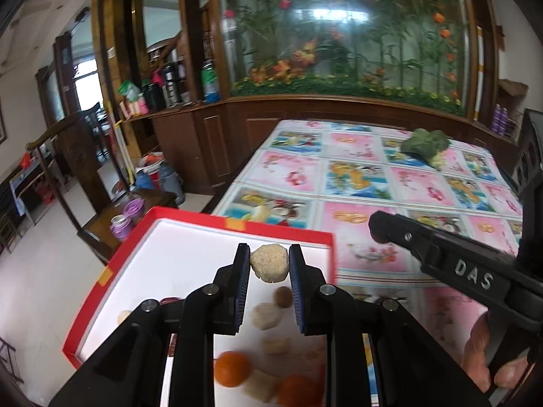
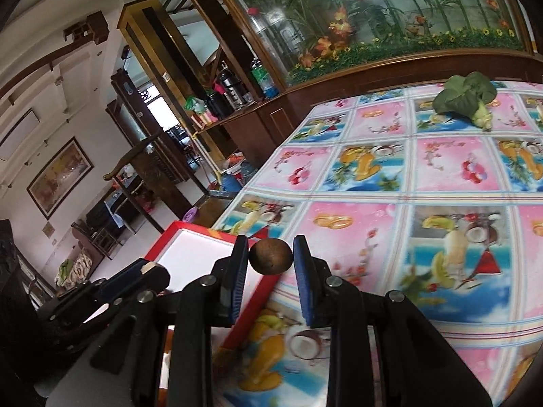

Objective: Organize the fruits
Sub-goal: 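Carry the brown fruit and biscuit into the white tray and open both tools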

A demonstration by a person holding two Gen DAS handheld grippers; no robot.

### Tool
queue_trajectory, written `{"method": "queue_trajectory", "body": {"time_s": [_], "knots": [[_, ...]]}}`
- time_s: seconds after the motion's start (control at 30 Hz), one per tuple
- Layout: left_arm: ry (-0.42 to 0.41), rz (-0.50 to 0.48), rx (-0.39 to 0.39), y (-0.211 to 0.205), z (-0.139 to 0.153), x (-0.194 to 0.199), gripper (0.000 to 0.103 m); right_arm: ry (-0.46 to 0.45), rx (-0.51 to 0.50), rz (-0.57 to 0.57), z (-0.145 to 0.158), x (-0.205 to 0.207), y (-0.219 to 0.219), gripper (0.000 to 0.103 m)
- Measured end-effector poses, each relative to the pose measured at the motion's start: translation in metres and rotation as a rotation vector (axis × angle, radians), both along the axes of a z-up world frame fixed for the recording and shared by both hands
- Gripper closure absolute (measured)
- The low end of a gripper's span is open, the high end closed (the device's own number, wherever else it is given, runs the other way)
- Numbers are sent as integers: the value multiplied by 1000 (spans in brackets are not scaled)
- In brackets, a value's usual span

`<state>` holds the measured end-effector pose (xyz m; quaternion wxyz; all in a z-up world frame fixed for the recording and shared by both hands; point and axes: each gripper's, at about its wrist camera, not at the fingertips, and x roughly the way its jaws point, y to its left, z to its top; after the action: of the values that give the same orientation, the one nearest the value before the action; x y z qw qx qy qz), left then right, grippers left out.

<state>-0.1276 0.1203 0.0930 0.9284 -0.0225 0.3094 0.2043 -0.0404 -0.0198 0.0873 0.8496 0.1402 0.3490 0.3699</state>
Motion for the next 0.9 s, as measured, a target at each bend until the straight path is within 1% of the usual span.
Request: {"method": "queue_trajectory", "body": {"time_s": [0.13,0.4,0.47,0.67,0.8,0.9], "knots": [[5,45,5,18,-5,-6,81,21,-1,54,-4,-8,28,74],[20,133,-3,55,-17,-20,81,24,-65,166,-14,-31,75,74],[26,154,-4,63,-21,-23,81,16,-85,183,-17,-35,80,74],[50,188,-12,77,-32,-29,81,30,-144,221,-32,-40,88,74],[57,209,-19,85,-36,-33,81,31,-170,245,-37,-45,93,74],[61,217,-20,88,-38,-34,81,21,-172,253,-36,-47,93,74]]}}
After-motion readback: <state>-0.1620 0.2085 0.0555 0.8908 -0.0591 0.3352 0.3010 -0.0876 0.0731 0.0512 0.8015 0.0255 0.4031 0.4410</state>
